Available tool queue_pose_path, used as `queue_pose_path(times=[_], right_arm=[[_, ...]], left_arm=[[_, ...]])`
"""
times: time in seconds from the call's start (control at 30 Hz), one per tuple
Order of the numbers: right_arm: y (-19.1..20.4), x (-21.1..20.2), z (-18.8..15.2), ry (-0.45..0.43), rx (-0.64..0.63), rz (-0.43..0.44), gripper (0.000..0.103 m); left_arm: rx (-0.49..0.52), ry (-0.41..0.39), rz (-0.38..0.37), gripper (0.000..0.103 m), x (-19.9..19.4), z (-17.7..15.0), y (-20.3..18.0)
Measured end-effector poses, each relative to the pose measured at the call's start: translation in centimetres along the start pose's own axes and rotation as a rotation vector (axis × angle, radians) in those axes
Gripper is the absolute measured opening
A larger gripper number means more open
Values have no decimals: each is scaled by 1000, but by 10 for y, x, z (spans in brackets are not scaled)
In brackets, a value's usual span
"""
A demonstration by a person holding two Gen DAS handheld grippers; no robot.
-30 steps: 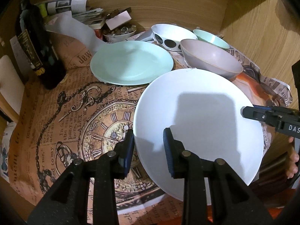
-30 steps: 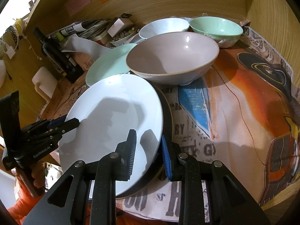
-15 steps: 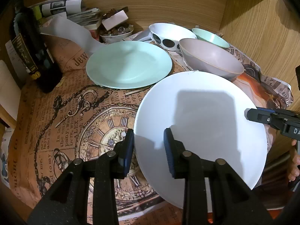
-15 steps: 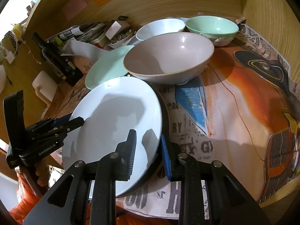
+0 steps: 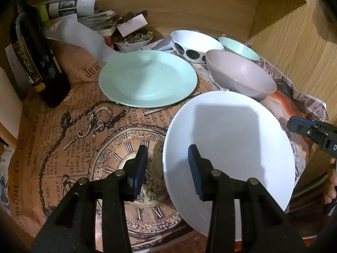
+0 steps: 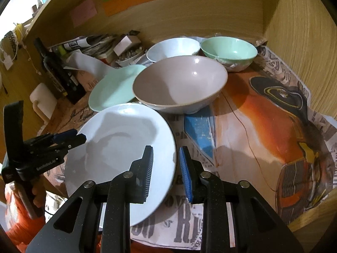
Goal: Organize plates and bowls
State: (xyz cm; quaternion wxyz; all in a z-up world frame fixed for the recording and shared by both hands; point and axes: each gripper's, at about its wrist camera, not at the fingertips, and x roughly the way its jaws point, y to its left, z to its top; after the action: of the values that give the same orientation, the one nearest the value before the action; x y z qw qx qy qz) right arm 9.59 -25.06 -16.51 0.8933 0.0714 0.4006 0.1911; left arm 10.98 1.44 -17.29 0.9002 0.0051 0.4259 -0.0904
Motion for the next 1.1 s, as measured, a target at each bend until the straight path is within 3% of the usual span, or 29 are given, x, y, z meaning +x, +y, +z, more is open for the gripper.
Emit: queue_pose_path(times=[0.27, 0.43, 0.53, 0.6, 0.83, 1.1], right_arm=[[20, -5, 17, -45, -51, 36, 31], [33, -7, 37, -102, -91, 48, 48], [40, -7, 51, -128, -116, 56, 54], [43, -5, 62, -138, -133, 65, 55], [53, 16, 96, -126, -170, 93, 58], [60, 63, 131, -25, -220, 101, 58]], left_arm=[[-10, -99, 15, 54, -33, 7, 12], [-17, -175, 59, 69, -55, 16, 23], [-30, -199, 79, 78, -63, 23, 30], [-40, -217, 91, 88, -67, 26, 36], [-55, -240, 148, 94, -65, 45, 52], [-85, -184, 158, 95, -36, 64, 75]])
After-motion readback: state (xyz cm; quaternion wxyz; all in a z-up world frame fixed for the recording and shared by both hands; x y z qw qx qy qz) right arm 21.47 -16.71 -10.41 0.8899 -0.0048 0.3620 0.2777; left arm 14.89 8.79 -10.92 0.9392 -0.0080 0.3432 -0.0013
